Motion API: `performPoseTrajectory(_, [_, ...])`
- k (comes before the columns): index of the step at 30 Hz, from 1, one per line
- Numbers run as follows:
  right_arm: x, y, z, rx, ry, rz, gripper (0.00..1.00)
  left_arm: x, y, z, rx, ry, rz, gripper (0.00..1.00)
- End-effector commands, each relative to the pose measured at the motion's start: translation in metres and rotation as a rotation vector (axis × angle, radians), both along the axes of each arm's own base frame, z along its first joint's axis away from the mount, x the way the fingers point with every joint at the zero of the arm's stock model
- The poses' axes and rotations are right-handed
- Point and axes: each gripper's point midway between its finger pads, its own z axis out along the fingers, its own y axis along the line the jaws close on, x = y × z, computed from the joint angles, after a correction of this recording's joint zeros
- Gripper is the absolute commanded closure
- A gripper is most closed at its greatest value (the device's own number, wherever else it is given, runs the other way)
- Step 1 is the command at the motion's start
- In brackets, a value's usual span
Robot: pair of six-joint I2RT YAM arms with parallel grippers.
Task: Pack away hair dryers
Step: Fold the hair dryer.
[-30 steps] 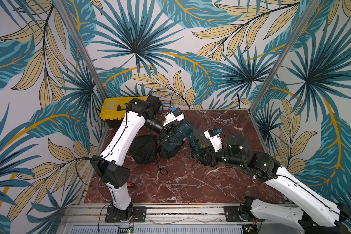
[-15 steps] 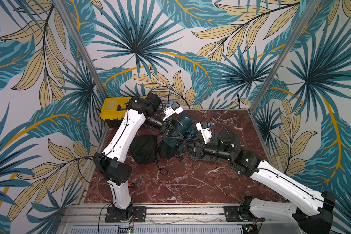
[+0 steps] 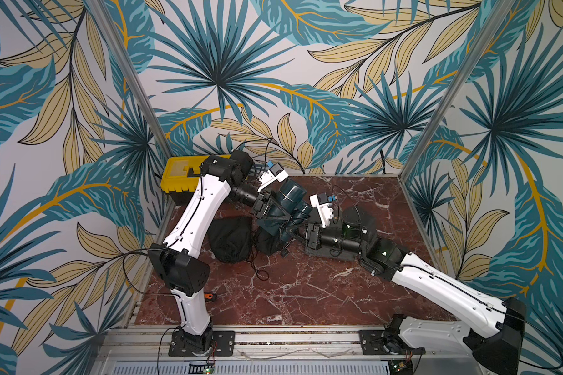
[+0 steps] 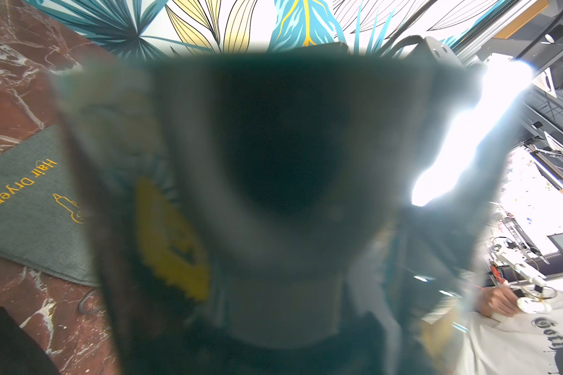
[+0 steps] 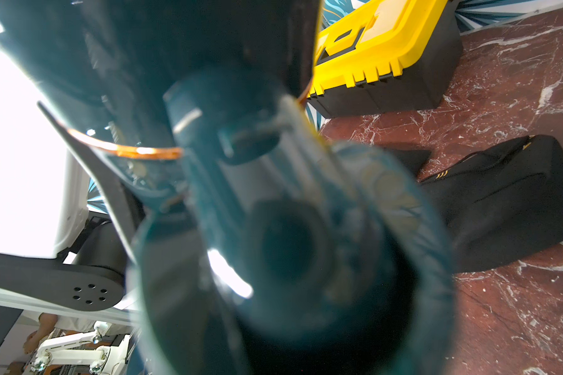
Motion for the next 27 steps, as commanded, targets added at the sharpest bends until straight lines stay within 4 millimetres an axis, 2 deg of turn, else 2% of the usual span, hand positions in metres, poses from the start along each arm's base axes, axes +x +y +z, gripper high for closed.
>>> performPoseTrajectory(1, [-0.010,0.005,0.078,0.183,-0.246,0.017,0.78,-0.045,-0.027,0.031,-0.120,0.094,-0.135,1.00])
performPoseTrajectory(4, [-0.012,-0.018,0.055,0.078,-0.208,-0.054,0.51,-0.032,-0.018,0.041,-0.141,0.083,-0.091,1.00])
performPoseTrajectory(6, [-0.017,-0.031,0.046,0.040,-0.194,-0.079,0.43,-0.022,-0.009,0.050,-0.174,0.088,-0.058,1.00])
performPoseTrajectory(8, [-0.022,-0.042,0.043,0.041,-0.185,-0.098,0.40,-0.015,-0.003,0.057,-0.193,0.087,-0.034,1.00])
performPoseTrajectory(11, [-0.027,-0.045,0.039,0.069,-0.165,-0.094,0.38,-0.012,0.001,0.063,-0.212,0.080,-0.024,1.00])
performPoseTrajectory(19, [-0.030,-0.035,0.034,0.156,-0.126,-0.056,0.38,-0.013,0.001,0.070,-0.236,0.077,-0.031,1.00])
performPoseTrajectory(27, [-0.021,-0.022,0.043,0.203,-0.163,-0.048,0.38,-0.016,0.002,0.071,-0.252,0.097,-0.036,1.00])
